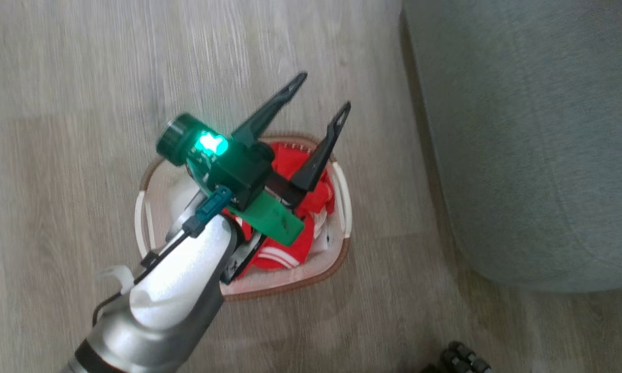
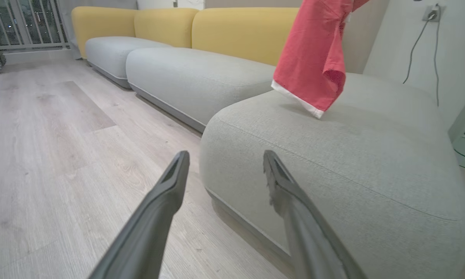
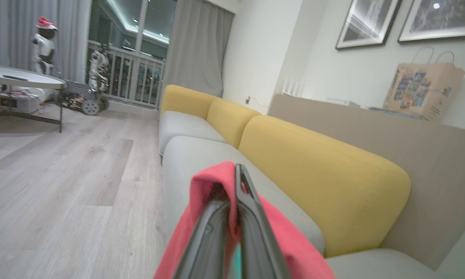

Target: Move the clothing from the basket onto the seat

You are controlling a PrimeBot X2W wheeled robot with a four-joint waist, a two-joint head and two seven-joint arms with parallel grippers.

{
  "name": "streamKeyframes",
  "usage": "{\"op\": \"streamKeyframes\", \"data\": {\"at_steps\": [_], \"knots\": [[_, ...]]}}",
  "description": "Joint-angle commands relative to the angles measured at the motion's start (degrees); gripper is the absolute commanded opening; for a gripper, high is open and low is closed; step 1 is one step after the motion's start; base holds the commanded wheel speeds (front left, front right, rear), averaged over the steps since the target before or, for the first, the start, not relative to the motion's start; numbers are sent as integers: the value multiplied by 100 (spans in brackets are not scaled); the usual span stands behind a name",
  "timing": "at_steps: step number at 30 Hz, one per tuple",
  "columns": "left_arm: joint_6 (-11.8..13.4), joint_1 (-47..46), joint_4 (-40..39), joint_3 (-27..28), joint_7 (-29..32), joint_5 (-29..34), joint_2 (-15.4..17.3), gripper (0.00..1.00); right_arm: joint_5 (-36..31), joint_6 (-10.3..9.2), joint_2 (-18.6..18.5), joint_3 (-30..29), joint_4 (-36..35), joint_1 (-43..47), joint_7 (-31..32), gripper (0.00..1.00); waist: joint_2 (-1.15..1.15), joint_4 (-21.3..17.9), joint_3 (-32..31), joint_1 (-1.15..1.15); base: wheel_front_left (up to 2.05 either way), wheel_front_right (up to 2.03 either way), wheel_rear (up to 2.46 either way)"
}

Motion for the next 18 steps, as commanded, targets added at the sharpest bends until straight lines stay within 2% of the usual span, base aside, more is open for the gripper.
{"op": "streamKeyframes", "data": {"at_steps": [1, 6, 13, 18], "knots": [[48, -182, -254, 192, 14, 69, 94, 100, -105, 40, -121, -144, -97, -236, -69, 0, 0, 190, 462, -1, 0, 0, 0], [90, -327, -413, 146, 90, 180, 153, 100, -542, 40, -7, -795, 368, -351, -327, 0, 0, 226, 884, -1, 0, 0, 0], [125, -343, -435, 113, 140, 207, 233, 100, -925, 40, 405, -1259, 965, 337, -426, 0, 0, 208, 1075, -1, 0, 0, 0], [145, -308, -385, 122, 149, 158, 277, 100, -1133, 40, 744, -1419, 1057, 816, -434, 0, 0, 167, 1077, -1, 0, 0, 0]]}}
